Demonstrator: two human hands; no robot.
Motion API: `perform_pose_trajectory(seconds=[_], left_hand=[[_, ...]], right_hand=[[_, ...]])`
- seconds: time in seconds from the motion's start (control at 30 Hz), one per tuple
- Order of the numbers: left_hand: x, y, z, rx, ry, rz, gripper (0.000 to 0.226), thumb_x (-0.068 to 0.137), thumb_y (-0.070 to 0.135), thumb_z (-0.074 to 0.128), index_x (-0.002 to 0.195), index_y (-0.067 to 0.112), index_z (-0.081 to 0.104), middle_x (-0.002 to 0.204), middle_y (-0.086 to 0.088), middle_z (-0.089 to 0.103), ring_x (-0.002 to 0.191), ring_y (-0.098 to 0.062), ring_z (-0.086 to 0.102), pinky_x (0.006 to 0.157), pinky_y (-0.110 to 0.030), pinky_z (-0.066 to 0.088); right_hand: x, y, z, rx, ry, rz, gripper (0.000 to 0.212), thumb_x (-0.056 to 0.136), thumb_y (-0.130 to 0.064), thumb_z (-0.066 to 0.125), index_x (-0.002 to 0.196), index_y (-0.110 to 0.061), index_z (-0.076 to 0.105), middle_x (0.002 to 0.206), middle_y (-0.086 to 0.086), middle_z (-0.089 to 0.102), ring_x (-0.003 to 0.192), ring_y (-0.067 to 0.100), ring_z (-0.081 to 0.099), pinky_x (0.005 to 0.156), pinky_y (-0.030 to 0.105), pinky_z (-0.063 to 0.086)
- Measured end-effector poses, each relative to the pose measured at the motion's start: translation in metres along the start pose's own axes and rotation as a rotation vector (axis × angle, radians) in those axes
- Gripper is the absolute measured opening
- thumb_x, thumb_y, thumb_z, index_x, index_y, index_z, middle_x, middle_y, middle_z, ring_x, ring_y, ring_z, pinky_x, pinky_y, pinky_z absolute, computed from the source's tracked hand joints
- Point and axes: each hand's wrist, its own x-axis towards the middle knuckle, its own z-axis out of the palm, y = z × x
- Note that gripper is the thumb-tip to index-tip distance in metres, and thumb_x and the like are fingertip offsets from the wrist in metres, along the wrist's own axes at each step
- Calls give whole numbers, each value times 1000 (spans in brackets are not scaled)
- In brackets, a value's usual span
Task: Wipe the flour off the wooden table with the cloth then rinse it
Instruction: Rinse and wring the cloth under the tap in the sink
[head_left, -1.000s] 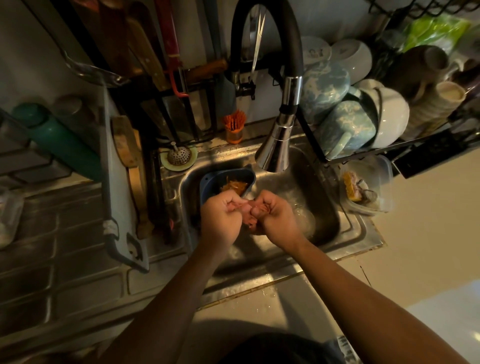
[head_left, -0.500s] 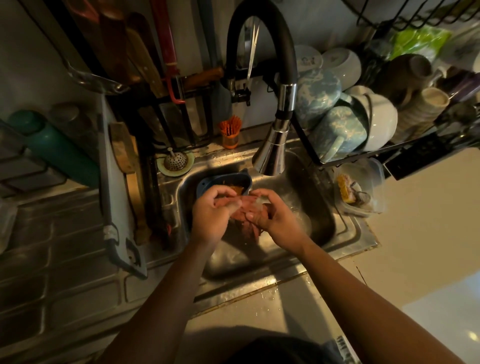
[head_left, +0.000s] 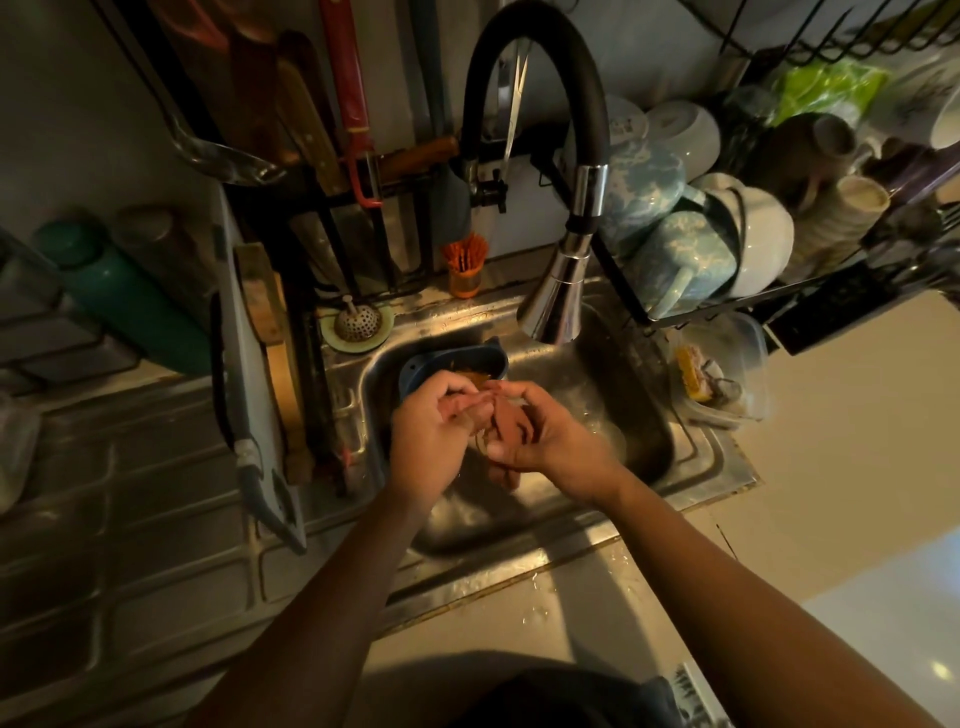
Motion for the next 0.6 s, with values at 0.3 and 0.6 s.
perform_pose_trajectory(seconds=[0.3,0.6], left_hand=[[3,-12,4,-19,-56,-20,14,89,2,69,101,9,66,91,8,70,86,4,67,76,-17,54],[3,-22,13,-170,-3,-207,20,84,-8,66,86,12,66,79,-6,68,75,-17,64,68,-35,54]], right_hand=[[17,3,7,-185,322,-43,23,93,3,64,79,-14,60,61,-1,62,52,8,56,49,20,44],[29,32,23,-345,394,-218,26,81,-10,61,67,-30,56,64,-11,58,62,4,53,55,27,43]])
